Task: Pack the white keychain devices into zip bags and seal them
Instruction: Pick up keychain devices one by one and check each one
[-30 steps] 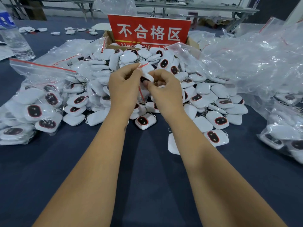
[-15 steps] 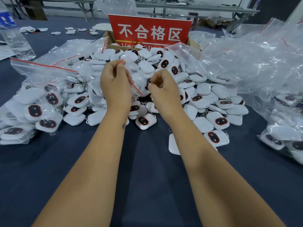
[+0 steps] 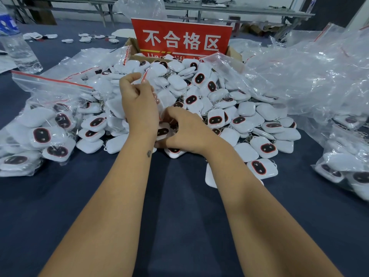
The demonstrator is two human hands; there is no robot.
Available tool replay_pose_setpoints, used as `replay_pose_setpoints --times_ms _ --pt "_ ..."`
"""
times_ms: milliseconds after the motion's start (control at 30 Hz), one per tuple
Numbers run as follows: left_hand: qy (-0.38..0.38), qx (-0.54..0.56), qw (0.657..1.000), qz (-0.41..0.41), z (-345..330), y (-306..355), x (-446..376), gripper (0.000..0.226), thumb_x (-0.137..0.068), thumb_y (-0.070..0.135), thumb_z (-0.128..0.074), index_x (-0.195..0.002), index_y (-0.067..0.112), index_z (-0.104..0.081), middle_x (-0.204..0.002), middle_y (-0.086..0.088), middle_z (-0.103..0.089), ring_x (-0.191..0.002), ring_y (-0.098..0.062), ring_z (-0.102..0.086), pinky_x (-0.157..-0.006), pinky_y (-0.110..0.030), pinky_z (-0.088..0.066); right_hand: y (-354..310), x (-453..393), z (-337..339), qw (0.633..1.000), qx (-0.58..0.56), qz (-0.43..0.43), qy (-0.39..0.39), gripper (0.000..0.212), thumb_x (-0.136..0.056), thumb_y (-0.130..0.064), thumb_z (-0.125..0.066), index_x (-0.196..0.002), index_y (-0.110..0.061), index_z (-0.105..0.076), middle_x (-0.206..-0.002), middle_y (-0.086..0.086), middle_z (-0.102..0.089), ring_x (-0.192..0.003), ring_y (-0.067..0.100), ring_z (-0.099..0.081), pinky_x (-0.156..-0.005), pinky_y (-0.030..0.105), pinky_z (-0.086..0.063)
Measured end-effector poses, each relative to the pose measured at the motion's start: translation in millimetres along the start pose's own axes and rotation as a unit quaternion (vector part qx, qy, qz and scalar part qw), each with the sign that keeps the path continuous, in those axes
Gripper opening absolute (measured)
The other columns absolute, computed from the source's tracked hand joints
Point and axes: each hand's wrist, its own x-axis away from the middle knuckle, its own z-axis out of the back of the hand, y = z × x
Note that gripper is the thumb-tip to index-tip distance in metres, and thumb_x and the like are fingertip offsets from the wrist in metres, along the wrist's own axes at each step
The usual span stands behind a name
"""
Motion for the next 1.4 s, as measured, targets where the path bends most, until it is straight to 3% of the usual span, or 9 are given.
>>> replay_pose_setpoints --times_ms 167,267,433,533,733,900,1067,1167,1400 --pt "-0.003 -0.004 1.0 -0.017 1.4 -0.1 -0.5 0.029 -0.092 -0.001 -0.038 -0.087 0.027 -0.045 -0.078 0.003 -0.054 -0.054 -0.009 -0.05 -0.055 -0.021 -0.044 5.5 -3.2 -4.0 0.999 -0.023 0.0 0.047 0.021 -0.079 -0.033 -0.074 -0.083 -0.017 -0.061 -0.081 -0.004 -0.06 -0.076 0.013 -0.055 -0.073 0.035 -0.048" --pt "-0.006 -0.02 1.0 0.004 0.4 -1.7 -2.6 0.034 -0.091 -0.002 -0.036 -0.078 0.024 -0.054 -0.074 0.004 -0.054 -0.053 -0.006 -0.049 -0.055 -0.022 -0.043 6.7 -4.6 -4.7 0.991 -0.099 -0.014 0.092 0.029 -0.094 -0.035 -0.061 -0.074 -0.014 -0.055 -0.068 -0.006 -0.049 -0.062 0.009 -0.043 -0.061 0.032 -0.036" --pt "-0.008 -0.027 0.999 0.015 0.1 -2.0 -1.8 0.039 -0.091 -0.003 -0.035 -0.084 0.023 -0.063 -0.086 0.001 -0.058 -0.053 0.0 -0.051 -0.055 -0.019 -0.046 7.7 -8.0 1.0 0.956 -0.222 -0.046 0.187 0.032 -0.097 -0.037 -0.06 -0.084 -0.008 -0.062 -0.078 0.01 -0.064 -0.071 0.028 -0.06 -0.071 0.045 -0.054" --pt "-0.002 -0.022 1.0 0.018 -2.8 -3.4 -1.1 0.038 -0.095 -0.002 -0.034 -0.095 0.022 -0.063 -0.088 0.003 -0.055 -0.055 -0.001 -0.051 -0.058 -0.017 -0.046 10.4 -10.0 5.7 0.923 -0.302 -0.071 0.228 0.014 -0.091 -0.031 -0.067 -0.084 -0.02 -0.063 -0.078 0.0 -0.065 -0.067 0.015 -0.059 -0.066 0.033 -0.053" --pt "-0.045 -0.063 0.997 0.009 -4.0 -8.1 -1.0 0.032 -0.093 0.004 -0.042 -0.105 0.026 -0.062 -0.098 -0.003 -0.056 -0.075 -0.011 -0.054 -0.067 -0.02 -0.046 12.3 -11.5 10.3 0.859 -0.455 -0.082 0.219 0.013 -0.087 -0.013 -0.055 -0.099 -0.008 -0.056 -0.079 0.006 -0.075 -0.079 0.023 -0.074 -0.073 0.033 -0.057" --pt "-0.095 -0.114 0.989 -0.014 -4.5 -9.6 2.9 0.036 -0.088 0.004 -0.044 -0.096 0.034 -0.063 -0.114 -0.006 -0.061 -0.09 -0.017 -0.056 -0.089 -0.037 -0.051 12.6 -13.1 9.4 0.872 -0.418 -0.15 0.207 0.006 -0.093 -0.019 -0.054 -0.097 -0.02 -0.049 -0.059 -0.003 -0.052 -0.045 0.01 -0.043 -0.05 0.025 -0.037" --pt "-0.136 -0.14 0.98 -0.023 -5.7 -11.6 6.9 0.034 -0.086 0.006 -0.048 -0.105 0.029 -0.065 -0.117 -0.002 -0.057 -0.082 -0.005 -0.051 -0.075 -0.016 -0.043 4.8 -15.0 11.8 0.76 -0.601 -0.15 0.196 0.021 -0.099 -0.028 -0.042 -0.083 -0.014 -0.046 -0.056 -0.004 -0.035 -0.047 0.012 -0.029 -0.048 0.024 -0.028" --pt "-0.141 -0.153 0.978 -0.021 -5.9 -12.4 6.0 0.034 -0.086 0.008 -0.05 -0.108 0.029 -0.064 -0.115 0.004 -0.054 -0.082 0.0 -0.051 -0.07 -0.009 -0.039 7.4 -15.4 12.8 0.762 -0.586 -0.161 0.226 0.023 -0.097 -0.01 -0.043 -0.074 -0.014 -0.045 -0.055 -0.006 -0.045 -0.05 0.012 -0.038 -0.057 0.027 -0.035" --pt "-0.167 -0.186 0.968 -0.024 -5.8 -14.1 7.0 0.025 -0.092 0.016 -0.052 -0.104 0.034 -0.064 -0.11 0.015 -0.051 -0.077 0.019 -0.05 -0.067 -0.002 -0.038 12.5 -13.6 8.8 0.82 -0.515 -0.107 0.226 0.023 -0.096 0.004 -0.052 -0.118 -0.001 -0.053 -0.109 0.02 -0.068 -0.091 0.029 -0.071 -0.096 0.051 -0.054"
